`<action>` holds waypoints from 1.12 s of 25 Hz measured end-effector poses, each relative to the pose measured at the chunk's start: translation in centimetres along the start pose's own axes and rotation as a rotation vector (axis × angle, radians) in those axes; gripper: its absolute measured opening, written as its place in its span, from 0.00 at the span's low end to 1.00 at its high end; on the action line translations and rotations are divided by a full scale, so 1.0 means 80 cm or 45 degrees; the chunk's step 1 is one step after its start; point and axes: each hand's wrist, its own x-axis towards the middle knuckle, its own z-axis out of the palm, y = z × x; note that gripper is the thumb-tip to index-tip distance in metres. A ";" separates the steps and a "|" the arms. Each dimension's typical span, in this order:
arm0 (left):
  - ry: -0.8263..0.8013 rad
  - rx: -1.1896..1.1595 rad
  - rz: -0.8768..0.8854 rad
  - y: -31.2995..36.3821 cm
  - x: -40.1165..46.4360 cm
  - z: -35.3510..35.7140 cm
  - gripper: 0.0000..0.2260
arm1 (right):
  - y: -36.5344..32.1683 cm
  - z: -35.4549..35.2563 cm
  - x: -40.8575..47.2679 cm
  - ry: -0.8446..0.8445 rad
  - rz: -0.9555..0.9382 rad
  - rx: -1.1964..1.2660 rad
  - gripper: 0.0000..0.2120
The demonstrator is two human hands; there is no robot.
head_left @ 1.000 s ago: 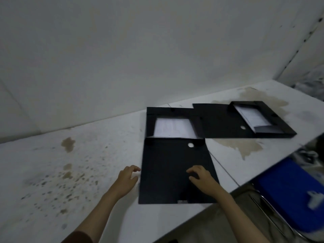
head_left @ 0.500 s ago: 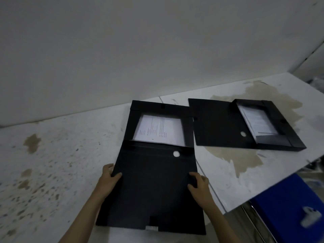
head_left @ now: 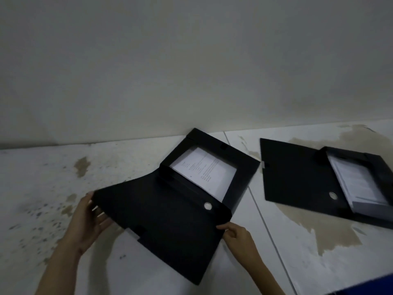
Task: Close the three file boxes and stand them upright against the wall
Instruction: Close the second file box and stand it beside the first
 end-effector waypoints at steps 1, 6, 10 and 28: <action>0.016 -0.002 0.063 0.002 -0.009 0.009 0.12 | -0.008 0.008 -0.001 -0.056 -0.018 -0.016 0.15; -0.062 -0.068 0.116 -0.014 -0.066 0.043 0.13 | -0.054 0.060 -0.008 -0.490 -0.162 -0.079 0.23; -0.065 0.057 0.264 -0.025 -0.106 0.064 0.22 | -0.094 0.096 -0.010 -0.795 -0.254 -0.117 0.34; 0.004 0.969 0.933 -0.086 -0.079 0.172 0.28 | 0.000 -0.043 0.139 -0.206 -0.361 -0.292 0.25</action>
